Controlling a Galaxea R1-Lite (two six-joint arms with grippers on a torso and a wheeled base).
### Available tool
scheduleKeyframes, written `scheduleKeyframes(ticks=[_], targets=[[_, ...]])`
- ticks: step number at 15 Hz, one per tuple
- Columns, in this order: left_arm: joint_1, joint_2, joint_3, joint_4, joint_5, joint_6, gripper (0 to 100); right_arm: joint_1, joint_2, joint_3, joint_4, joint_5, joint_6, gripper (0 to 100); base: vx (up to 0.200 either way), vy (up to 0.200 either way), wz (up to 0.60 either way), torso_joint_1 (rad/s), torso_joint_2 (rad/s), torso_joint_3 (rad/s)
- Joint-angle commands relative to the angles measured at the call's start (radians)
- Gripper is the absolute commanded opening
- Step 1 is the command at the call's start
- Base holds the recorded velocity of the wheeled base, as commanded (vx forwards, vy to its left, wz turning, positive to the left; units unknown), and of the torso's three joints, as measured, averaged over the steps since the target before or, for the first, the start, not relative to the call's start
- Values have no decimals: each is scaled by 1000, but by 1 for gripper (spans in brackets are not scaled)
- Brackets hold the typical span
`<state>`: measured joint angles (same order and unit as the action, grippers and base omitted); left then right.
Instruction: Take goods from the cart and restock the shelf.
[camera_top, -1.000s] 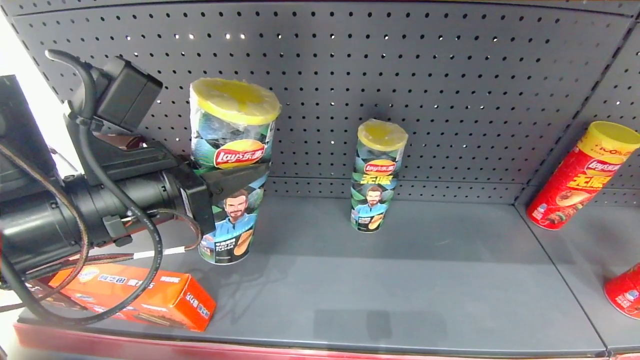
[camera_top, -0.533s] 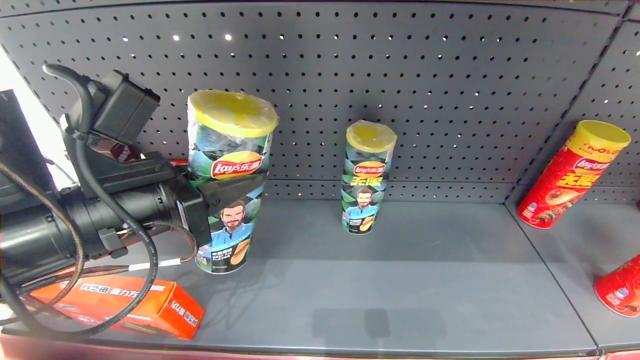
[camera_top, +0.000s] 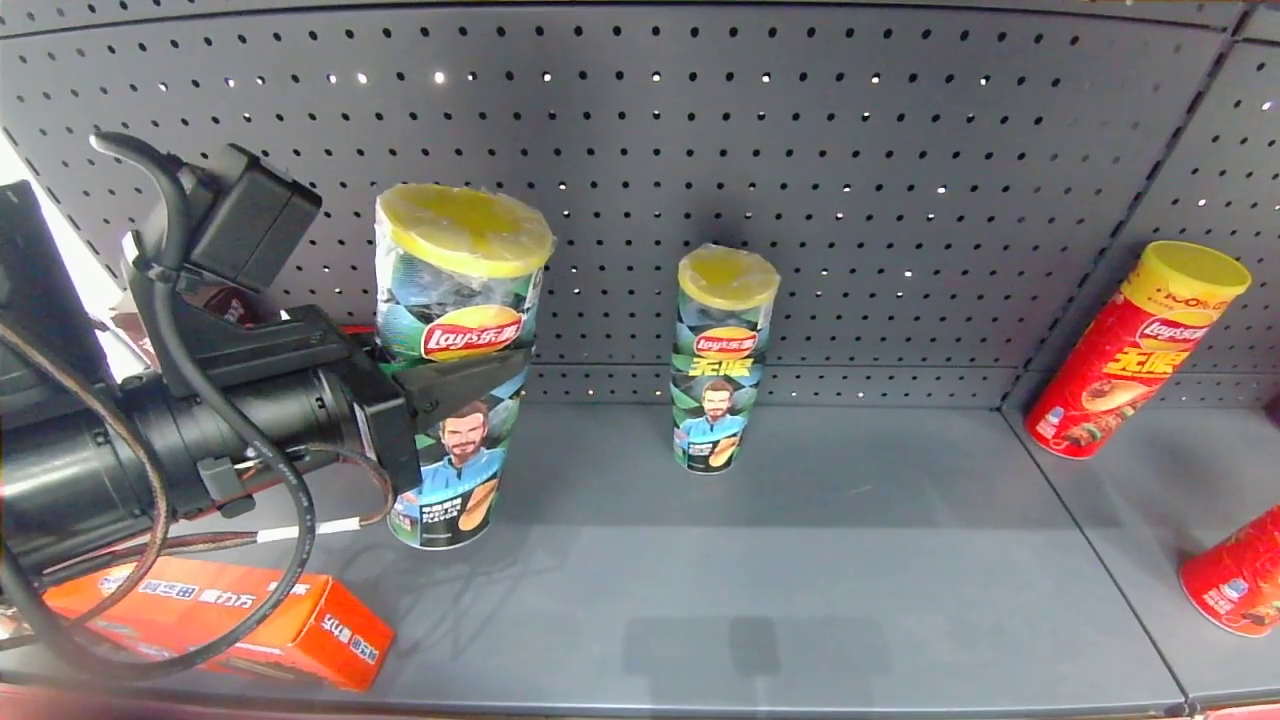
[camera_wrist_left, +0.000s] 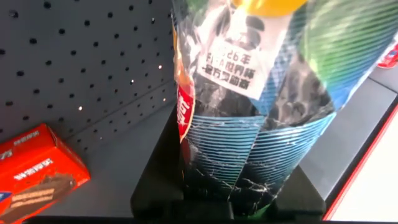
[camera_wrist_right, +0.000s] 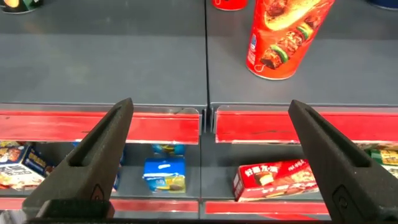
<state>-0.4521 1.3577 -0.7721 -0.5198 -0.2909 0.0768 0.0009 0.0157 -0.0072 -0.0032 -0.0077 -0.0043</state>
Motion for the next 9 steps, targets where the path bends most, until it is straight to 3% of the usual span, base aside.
scheduleKeyframes(ticks=[1, 3, 4, 6, 9], targets=[[3, 1, -24, 0, 1, 0, 0, 56, 325, -323, 2, 84, 66, 100, 0, 0, 0, 0, 0, 0], [3, 5, -22, -3, -1, 0, 0, 76, 406, -412, -21, 107, 86, 100, 0, 0, 0, 0, 0, 0], [1, 8, -30, -3, -1, 0, 0, 134, 467, -464, -26, 160, 79, 100, 0, 0, 0, 0, 0, 0], [1, 14, -30, -2, -2, 0, 0, 189, 573, -504, -35, 175, -29, 100, 0, 0, 0, 0, 0, 0], [1, 14, -29, 3, -2, 0, 0, 263, 750, -580, -55, 212, -42, 100, 0, 0, 0, 0, 0, 0]])
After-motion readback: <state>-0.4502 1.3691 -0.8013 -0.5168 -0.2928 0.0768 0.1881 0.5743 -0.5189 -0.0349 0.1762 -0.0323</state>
